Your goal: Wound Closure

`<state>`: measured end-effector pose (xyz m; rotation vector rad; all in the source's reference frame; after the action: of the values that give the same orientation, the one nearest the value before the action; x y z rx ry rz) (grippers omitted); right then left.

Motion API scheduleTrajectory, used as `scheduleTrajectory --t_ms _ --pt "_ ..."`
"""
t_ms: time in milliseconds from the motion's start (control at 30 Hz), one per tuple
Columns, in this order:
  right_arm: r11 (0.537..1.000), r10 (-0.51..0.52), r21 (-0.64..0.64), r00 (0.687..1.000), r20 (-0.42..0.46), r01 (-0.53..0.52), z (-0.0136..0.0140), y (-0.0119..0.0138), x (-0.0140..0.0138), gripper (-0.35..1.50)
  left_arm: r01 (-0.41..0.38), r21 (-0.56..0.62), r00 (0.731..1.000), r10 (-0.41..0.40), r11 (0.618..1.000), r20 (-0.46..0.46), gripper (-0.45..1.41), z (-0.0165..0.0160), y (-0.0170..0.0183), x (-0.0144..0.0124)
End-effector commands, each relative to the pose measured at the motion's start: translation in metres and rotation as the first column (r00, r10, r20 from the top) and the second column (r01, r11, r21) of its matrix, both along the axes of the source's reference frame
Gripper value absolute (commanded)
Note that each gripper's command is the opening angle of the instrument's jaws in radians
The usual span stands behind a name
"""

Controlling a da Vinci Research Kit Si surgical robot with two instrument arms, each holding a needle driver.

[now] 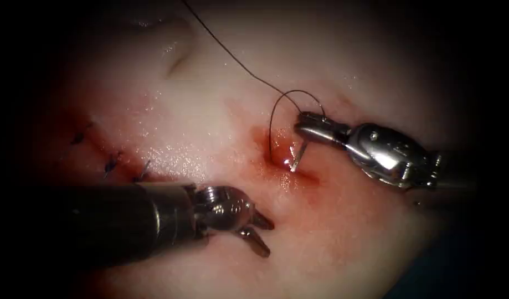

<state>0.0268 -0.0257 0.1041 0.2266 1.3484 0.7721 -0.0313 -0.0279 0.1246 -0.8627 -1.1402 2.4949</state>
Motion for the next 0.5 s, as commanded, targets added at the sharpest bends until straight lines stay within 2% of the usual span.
scheduleTrajectory --t_ms 33,500 --pt "1.0 -0.001 0.011 1.0 -0.006 0.001 0.0004 -0.0004 0.0009 -0.35 0.001 0.002 1.0 -0.001 1.0 0.003 0.34 0.0006 -0.0003 -0.0005" --pt "1.0 -0.006 0.026 1.0 -0.02 0.007 0.0003 -0.0006 0.001 -0.35 -0.007 0.003 1.0 0.007 1.0 0.007 0.34 0.0004 -0.0001 0.0004"
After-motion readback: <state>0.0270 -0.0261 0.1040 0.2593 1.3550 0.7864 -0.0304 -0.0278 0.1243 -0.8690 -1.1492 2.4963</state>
